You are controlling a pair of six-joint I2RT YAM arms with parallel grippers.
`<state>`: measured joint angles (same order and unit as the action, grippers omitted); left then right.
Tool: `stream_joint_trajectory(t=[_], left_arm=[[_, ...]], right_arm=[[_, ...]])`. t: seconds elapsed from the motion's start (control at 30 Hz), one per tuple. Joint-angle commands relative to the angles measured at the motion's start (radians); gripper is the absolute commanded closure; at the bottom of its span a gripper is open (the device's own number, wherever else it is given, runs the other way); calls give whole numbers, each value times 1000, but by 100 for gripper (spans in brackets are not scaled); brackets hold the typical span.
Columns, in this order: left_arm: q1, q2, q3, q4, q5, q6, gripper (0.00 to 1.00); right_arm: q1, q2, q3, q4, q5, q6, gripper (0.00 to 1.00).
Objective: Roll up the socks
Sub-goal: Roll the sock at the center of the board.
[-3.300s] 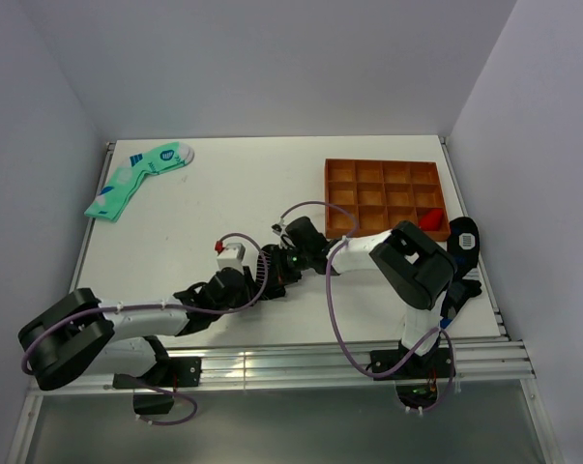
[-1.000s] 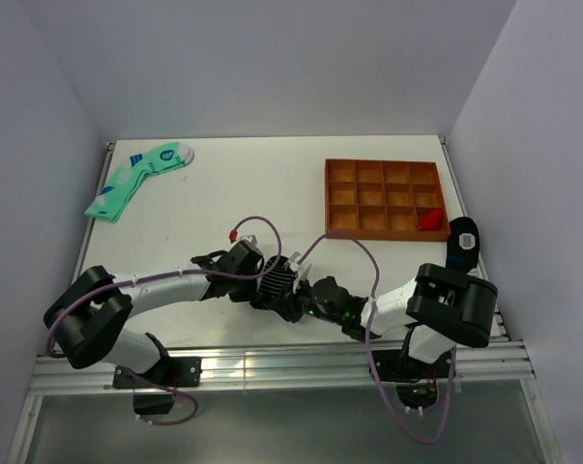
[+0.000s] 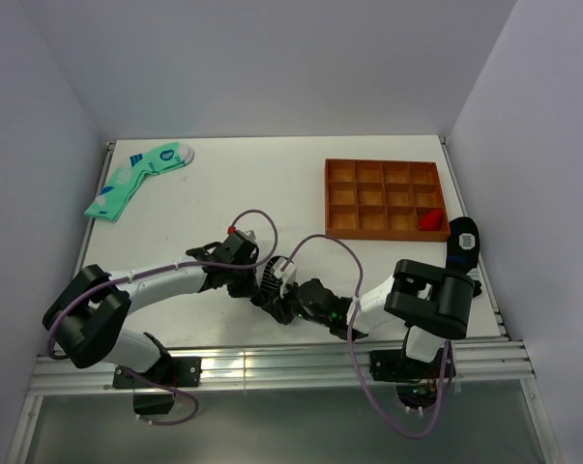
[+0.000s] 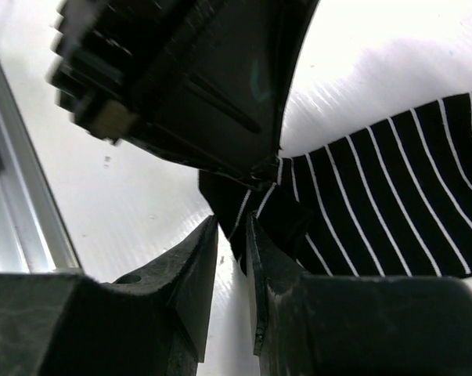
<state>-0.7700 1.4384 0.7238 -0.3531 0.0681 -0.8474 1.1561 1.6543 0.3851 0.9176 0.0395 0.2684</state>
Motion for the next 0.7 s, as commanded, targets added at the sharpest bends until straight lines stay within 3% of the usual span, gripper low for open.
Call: stream_joint_trajectory(t=[0.0,0.2,0.47,0.67], left_arm=[[8,8,34,3,29,33,100],[11,5,31,6,36,31,100],[24,4,26,17,71,30,100],[40,5,25,26,102,24,100]], right_arm=[[7,18,20,15,56,-37,71],[7,22,8,27,77,-49,66],[22,13,-32,76,99,-61,51],[33,35,-32,78,118,-66,50]])
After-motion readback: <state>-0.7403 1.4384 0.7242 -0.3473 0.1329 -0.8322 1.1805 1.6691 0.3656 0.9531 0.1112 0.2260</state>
